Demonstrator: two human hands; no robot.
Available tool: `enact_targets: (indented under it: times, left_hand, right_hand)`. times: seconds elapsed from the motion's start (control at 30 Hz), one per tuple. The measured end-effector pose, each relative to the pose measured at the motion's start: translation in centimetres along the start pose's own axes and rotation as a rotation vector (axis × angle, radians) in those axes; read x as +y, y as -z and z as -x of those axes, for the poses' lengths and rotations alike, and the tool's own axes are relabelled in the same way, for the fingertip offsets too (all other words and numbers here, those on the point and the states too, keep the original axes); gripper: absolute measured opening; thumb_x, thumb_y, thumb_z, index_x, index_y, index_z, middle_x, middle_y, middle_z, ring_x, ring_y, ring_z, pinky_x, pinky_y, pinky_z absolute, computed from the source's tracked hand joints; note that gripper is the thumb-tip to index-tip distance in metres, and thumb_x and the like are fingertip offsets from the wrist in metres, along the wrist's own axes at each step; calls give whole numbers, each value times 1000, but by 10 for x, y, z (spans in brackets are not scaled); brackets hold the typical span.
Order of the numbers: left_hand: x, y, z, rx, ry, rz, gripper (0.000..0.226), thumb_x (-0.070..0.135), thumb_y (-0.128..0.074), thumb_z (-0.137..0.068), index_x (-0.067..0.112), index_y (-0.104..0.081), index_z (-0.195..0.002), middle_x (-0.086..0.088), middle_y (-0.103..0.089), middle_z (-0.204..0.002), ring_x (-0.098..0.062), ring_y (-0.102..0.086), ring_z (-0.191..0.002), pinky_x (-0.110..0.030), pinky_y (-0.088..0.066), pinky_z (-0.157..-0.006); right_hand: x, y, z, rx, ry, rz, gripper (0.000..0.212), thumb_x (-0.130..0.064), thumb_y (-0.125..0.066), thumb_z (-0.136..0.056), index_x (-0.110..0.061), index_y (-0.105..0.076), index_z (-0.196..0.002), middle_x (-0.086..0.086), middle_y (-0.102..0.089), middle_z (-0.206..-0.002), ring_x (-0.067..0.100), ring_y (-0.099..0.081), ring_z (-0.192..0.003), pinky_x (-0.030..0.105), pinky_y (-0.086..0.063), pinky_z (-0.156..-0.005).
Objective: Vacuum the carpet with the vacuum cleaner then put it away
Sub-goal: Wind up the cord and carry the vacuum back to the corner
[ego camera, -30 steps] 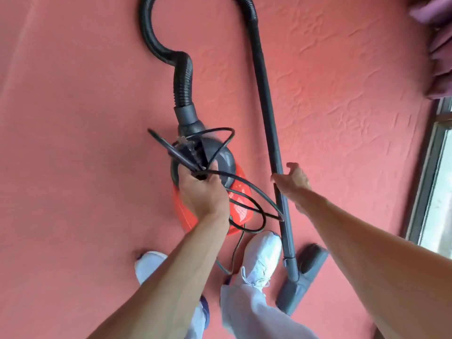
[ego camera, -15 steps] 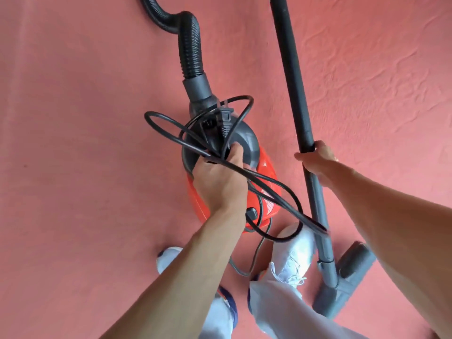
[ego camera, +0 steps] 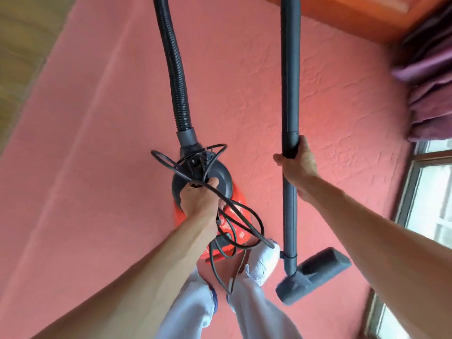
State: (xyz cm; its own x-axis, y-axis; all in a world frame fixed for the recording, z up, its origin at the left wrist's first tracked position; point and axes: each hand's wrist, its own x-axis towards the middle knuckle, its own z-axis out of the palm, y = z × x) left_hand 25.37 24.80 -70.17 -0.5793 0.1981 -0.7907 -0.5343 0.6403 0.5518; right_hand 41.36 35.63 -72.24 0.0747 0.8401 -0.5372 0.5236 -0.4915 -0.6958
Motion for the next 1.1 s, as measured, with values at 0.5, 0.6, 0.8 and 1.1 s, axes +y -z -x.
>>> enact_targets:
  times: [0.5, 0.6, 0.8, 1.1]
  left_hand:
    - [269, 166, 230, 13, -125, 248, 8, 13, -71, -76, 16, -64, -75, -4, -64, -68, -23, -60, -59, -41, -58, -72]
    - [288, 203, 267, 28, -158, 293, 12, 16, -72, -71, 14, -68, -83, -7, -68, -77, -25, -63, -69, -45, -58, -76]
    - [288, 267, 326, 103, -211, 304, 14, 17, -75, -65, 14, -65, -75, -9, -64, -70, -27, -61, -67, -50, -57, -78]
    - [255, 329, 394, 221, -224, 297, 13, 5, -70, -77, 1, -58, -73, -13, -49, -53, -21, -46, -34, -22, -40, -37]
  right_hand:
    - [-340, 75, 224, -133, 396, -74, 34, 0, -67, -85, -9, -48, -111, -5, -43, -74, 9, -40, -64, 13, -32, -48]
    - [-373, 81, 268, -197, 434, -68, 30, -4, -67, -86, -11, -47, -108, -6, -43, -74, 12, -42, -66, 21, -36, -56]
    - [-399, 95, 331, -350, 572, 168, 31, -29, -71, -87, -11, -51, -102, 7, -58, -86, 26, -54, -78, 35, -42, -65]
    - [-395, 108, 381, -433, 548, 129, 34, -9, -72, -79, -11, -58, -110, 5, -60, -89, 26, -56, -83, 30, -42, -69]
